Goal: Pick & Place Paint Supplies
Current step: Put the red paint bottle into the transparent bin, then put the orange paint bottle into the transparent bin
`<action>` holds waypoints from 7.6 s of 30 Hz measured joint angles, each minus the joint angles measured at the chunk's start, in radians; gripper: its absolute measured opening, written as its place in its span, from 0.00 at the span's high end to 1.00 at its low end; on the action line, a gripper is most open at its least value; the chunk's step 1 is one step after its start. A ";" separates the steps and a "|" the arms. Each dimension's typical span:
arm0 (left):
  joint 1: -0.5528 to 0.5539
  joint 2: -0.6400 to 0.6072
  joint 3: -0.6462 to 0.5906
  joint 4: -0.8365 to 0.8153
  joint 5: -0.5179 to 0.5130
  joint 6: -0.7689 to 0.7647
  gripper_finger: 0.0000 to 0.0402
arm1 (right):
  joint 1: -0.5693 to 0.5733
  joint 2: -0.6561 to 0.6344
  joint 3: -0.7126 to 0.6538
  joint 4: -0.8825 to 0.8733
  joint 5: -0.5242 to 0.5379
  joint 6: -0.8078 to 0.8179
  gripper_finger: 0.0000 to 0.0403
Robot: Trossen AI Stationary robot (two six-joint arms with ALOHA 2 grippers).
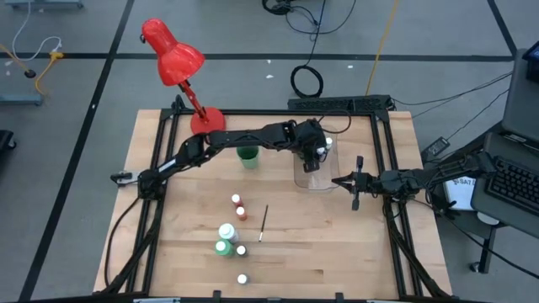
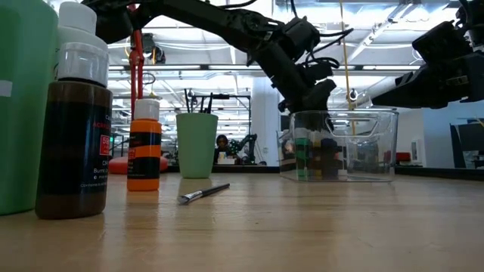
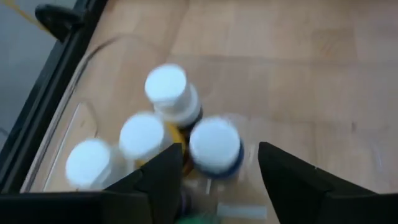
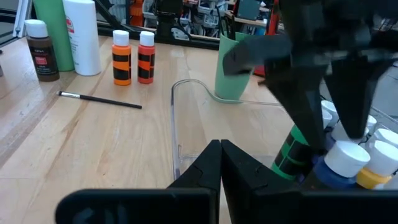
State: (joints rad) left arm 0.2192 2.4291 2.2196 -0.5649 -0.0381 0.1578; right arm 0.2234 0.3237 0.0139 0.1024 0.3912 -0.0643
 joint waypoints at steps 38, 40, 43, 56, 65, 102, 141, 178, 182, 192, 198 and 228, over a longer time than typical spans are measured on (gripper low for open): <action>-0.293 -0.991 -0.990 -0.377 0.011 -0.009 0.97 | 0.000 0.006 0.000 -0.003 0.000 0.118 0.99; -0.283 -0.991 -1.024 -0.318 0.012 -0.051 0.93 | 0.000 0.010 0.000 -0.003 0.000 0.136 0.99; -0.268 -0.991 -1.054 -0.259 0.082 -0.107 0.85 | 0.000 0.025 0.000 -0.003 -0.001 0.151 0.99; -0.271 -0.991 -1.125 -0.222 0.169 -0.135 0.44 | 0.000 0.068 0.000 0.004 0.000 0.136 0.99; -0.274 -0.991 -1.223 -0.098 0.169 -0.062 0.24 | 0.000 0.068 0.000 0.006 0.000 0.119 0.99; -0.274 -0.991 -1.229 -0.140 0.098 0.054 0.77 | 0.000 0.069 0.000 0.006 0.000 0.124 0.99; 0.011 -0.020 0.032 -0.195 0.063 -0.006 0.77 | 0.001 0.073 0.000 0.021 -0.001 0.075 0.99; -0.157 -0.545 0.001 -1.008 -0.018 -0.157 0.29 | 0.001 0.078 0.000 0.029 0.000 0.090 0.99; -0.226 -0.626 -0.070 -0.984 -0.002 -0.168 0.33 | 0.001 0.083 0.000 0.037 0.000 0.105 0.99; -0.353 -0.812 -0.524 -0.774 -0.007 -0.276 0.29 | 0.001 0.102 0.000 0.045 0.000 0.112 0.99; -0.373 -0.876 -0.766 -0.529 0.121 -0.257 0.18 | 0.001 0.103 0.000 0.050 0.000 0.134 0.99; -0.388 -0.876 -1.138 -0.133 0.097 -0.373 0.10 | 0.001 0.103 0.000 0.073 0.000 0.083 0.99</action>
State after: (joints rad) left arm -0.1688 1.5528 1.0813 -0.6979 0.0589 -0.2153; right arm 0.2245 0.4271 0.0136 0.1753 0.3912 0.0185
